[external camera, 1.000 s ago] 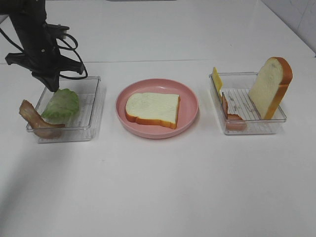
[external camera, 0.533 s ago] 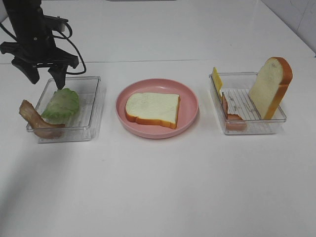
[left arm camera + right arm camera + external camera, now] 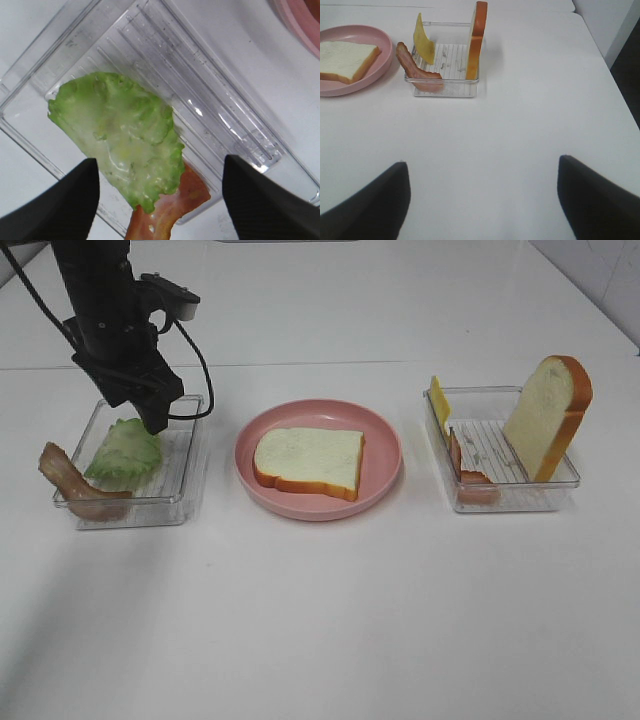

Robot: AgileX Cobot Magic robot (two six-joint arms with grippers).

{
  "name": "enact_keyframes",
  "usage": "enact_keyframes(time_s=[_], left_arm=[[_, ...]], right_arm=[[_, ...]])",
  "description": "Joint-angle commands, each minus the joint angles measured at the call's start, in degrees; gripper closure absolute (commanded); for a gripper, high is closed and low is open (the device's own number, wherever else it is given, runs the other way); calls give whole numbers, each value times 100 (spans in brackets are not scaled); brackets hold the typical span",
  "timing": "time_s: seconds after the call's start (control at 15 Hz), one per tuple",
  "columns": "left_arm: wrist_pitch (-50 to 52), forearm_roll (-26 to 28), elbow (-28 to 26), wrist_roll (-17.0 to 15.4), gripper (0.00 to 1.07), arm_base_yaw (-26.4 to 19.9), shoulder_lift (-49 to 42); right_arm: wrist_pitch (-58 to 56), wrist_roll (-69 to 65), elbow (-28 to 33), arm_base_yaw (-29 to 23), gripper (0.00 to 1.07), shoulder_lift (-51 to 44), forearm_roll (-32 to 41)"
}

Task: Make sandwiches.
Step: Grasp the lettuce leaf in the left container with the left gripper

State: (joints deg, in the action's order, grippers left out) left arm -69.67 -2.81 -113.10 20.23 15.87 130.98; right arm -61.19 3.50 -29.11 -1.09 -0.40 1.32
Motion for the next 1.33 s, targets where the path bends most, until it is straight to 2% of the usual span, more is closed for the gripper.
enact_keyframes(time_s=[0.07,0.27,0.53,0.8,0.93,1.33], left_arm=[[-384,-178,92,57,39,11,-57],[-384,-166,556,57,39,6,-63],[-390,-264,900,86,39,6,-52],[86,-384,934,86,39,6,-46],[149,-579,934,126,39,6,-46],[195,-705,934,229,39,103,-46]], right_arm=[[57,52,11,40,31,-80,-6],[57,52,11,40,31,-80,-6],[57,52,11,40,31,-80,-6],[57,52,11,40,31,-80,-6],[57,52,11,40,31,-80,-6],[57,52,11,40,31,-80,-6]])
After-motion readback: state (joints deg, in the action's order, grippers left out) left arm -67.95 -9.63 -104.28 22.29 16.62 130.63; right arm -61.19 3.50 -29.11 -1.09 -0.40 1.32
